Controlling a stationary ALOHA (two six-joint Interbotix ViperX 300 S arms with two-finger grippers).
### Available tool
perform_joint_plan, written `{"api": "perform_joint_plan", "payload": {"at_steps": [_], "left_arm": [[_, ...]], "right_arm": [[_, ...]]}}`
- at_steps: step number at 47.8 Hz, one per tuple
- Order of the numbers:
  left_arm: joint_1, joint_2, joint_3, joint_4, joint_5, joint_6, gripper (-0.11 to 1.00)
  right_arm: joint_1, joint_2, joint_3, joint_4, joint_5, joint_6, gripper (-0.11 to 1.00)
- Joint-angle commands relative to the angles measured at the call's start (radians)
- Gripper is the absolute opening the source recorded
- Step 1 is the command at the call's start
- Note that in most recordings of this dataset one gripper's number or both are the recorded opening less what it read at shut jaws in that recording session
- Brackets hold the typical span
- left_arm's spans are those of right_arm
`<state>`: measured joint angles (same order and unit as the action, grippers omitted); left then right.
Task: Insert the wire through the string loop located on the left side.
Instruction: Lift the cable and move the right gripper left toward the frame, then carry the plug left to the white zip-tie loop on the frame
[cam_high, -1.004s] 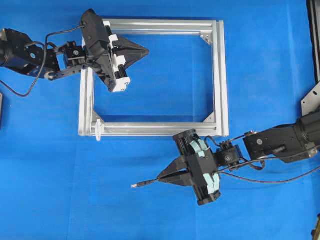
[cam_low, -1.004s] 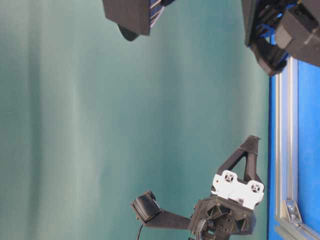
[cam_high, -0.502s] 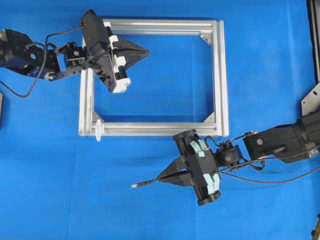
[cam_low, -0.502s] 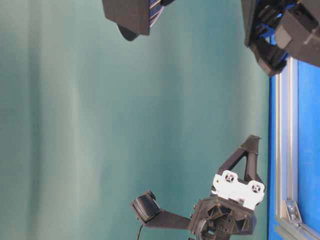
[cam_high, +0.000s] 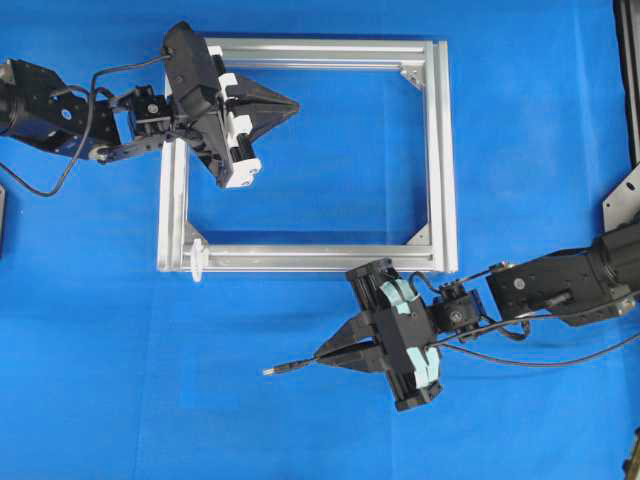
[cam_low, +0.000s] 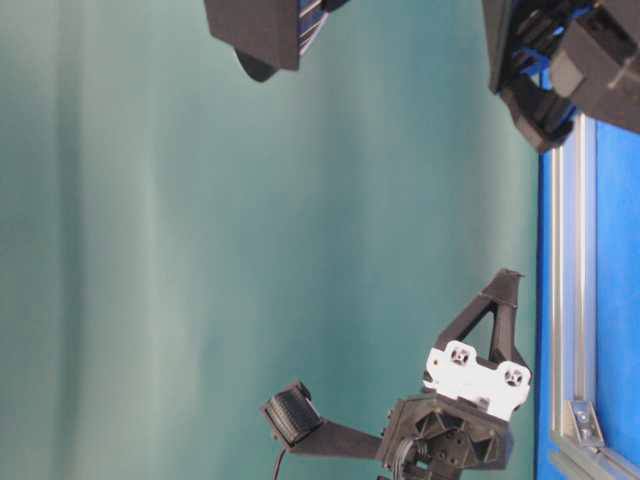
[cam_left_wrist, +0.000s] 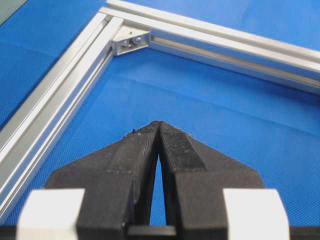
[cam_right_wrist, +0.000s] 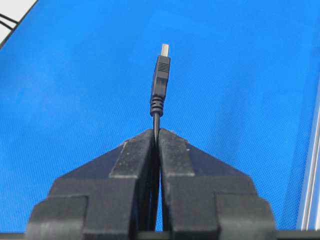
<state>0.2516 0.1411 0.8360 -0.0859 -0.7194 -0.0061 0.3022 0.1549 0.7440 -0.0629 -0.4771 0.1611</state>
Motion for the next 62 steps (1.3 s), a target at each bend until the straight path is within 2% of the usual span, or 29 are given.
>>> {"api": "perform_joint_plan", "payload": {"at_steps": [1,17,46,62], "left_arm": [[-0.002,-0.034,-0.008,0.002,-0.005,-0.002,0.0],[-0.002,-0.034,-0.006,0.003,-0.005,-0.002,0.0],[-0.002,-0.04,0.0,0.002,-0.005,-0.002,0.0],[-0.002,-0.04,0.003,0.002,-0.005,0.0,0.0]], "right_arm": [[0.002,-0.032,-0.008,0.002,-0.006,0.002,0.0],[-0.055,-0.04,0.003,0.002,-0.005,0.002,0.0],[-0.227,-0.044,0.018,0.003,-0.002,0.002,0.0],[-0.245,-0.044,0.02,0.003,-0.002,0.002,0.0]]}}
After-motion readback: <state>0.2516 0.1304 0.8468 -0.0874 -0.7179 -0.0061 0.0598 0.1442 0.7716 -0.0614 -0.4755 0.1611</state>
